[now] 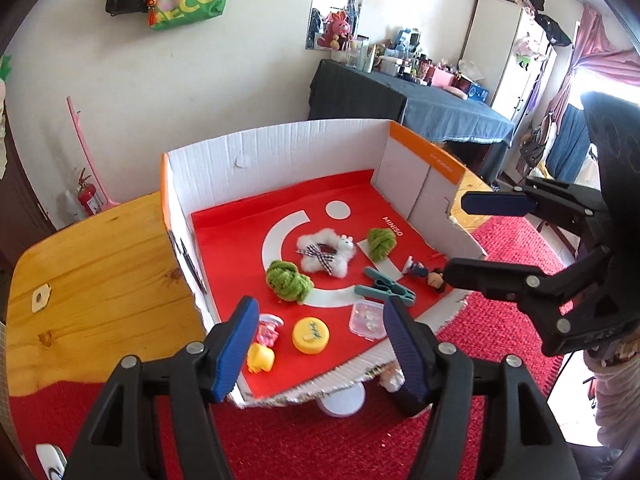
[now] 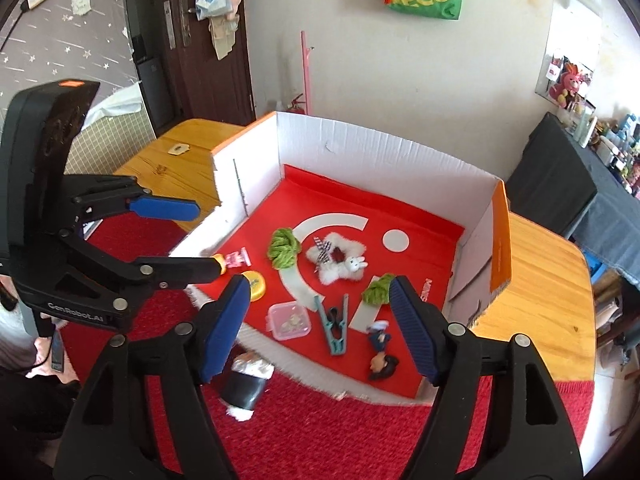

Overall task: Organize objects
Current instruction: 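Withdraw both tools from the box toward the white lid and black roll, then grasp the white round lid with the left tool while the right tool grasps the black-and-white roll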

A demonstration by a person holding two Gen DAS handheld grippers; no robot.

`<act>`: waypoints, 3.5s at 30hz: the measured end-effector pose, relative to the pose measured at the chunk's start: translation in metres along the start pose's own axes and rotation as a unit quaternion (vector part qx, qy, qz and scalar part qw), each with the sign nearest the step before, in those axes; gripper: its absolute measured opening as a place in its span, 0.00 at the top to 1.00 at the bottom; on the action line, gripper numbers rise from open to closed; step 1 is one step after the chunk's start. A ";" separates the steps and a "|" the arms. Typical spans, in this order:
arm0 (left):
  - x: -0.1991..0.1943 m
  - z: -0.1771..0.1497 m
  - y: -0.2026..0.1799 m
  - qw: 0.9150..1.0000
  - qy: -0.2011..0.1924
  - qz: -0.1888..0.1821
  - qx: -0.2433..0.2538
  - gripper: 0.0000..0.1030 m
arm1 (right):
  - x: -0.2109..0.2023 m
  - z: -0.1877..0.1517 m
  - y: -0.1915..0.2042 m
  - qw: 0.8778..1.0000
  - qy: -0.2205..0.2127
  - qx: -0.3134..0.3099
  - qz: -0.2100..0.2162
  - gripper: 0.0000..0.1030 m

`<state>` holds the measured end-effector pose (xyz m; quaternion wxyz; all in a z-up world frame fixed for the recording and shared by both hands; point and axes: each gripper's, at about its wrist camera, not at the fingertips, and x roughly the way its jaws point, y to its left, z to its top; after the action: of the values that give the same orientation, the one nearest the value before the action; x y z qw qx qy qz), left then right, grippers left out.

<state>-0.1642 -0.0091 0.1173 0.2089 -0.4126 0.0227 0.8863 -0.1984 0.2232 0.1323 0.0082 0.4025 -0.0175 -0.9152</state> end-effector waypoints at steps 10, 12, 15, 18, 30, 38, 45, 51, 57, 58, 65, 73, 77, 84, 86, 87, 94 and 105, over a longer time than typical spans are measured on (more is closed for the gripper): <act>-0.025 -0.024 -0.010 0.999 -0.042 0.010 -0.017 0.23 | -0.023 -0.030 0.022 0.999 -0.040 0.016 -0.017 0.22; -0.030 -0.031 -0.012 0.998 -0.053 0.020 -0.019 0.20 | -0.027 -0.038 0.024 0.998 -0.050 0.027 -0.017 0.19; -0.035 -0.042 -0.014 0.997 -0.066 0.029 -0.029 0.15 | -0.029 -0.050 0.026 0.997 -0.063 0.045 -0.029 0.17; -0.038 -0.053 -0.016 0.996 -0.075 0.039 -0.037 0.13 | -0.029 -0.061 0.027 0.995 -0.071 0.059 -0.038 0.13; -0.022 -0.098 -0.023 0.987 -0.105 0.095 -0.073 0.05 | -0.008 -0.113 0.031 0.987 -0.083 0.103 -0.090 0.11; 0.001 -0.119 -0.016 0.987 -0.069 0.101 -0.104 0.05 | 0.011 -0.126 0.027 0.987 -0.062 0.122 -0.080 0.11; 0.007 -0.122 -0.013 0.987 -0.059 0.103 -0.110 0.05 | 0.016 -0.128 0.023 0.987 -0.052 0.130 -0.080 0.11; 0.009 -0.121 -0.013 0.987 -0.053 0.103 -0.110 0.05 | 0.021 -0.128 0.023 0.987 -0.043 0.131 -0.078 0.11; 0.002 -0.120 -0.006 0.987 -0.049 0.110 -0.108 0.05 | 0.034 -0.119 0.035 0.993 -0.022 0.104 -0.051 0.11; 0.001 -0.120 -0.004 0.987 -0.048 0.113 -0.107 0.05 | 0.038 -0.116 0.038 0.994 -0.014 0.100 -0.038 0.11; 0.004 -0.121 0.006 0.990 -0.029 0.099 -0.099 0.05 | 0.070 -0.107 0.054 0.996 0.043 0.075 -0.029 0.11; 0.027 -0.113 -0.003 0.996 0.009 0.062 -0.065 0.05 | 0.055 -0.116 0.018 0.993 0.037 0.101 -0.038 0.11; 0.037 -0.106 -0.006 0.997 0.017 0.060 -0.045 0.12 | 0.054 -0.111 0.018 0.998 0.035 0.046 -0.006 0.11; 0.046 -0.096 -0.010 0.998 0.019 0.061 -0.014 0.24 | 0.067 -0.105 0.028 0.998 0.052 -0.040 0.020 0.31; 0.048 -0.095 -0.013 0.998 0.020 0.060 -0.004 0.24 | 0.070 -0.105 0.030 0.997 0.053 -0.055 0.024 0.34; 0.049 -0.094 -0.013 0.998 0.021 0.059 -0.002 0.25 | 0.070 -0.104 0.031 0.996 0.050 -0.061 0.028 0.38; 0.048 -0.093 -0.017 0.999 0.017 0.035 0.017 0.54 | 0.071 -0.104 0.038 0.995 0.037 -0.070 0.065 0.68; 0.034 -0.098 -0.027 0.999 0.000 0.019 0.029 0.59 | 0.055 -0.106 0.034 0.995 0.022 -0.037 0.090 0.68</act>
<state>-0.1020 0.0061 0.0311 0.2034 -0.4063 0.0561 0.8890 -0.1572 0.1853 0.0214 0.1061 0.4190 -0.0197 -0.9015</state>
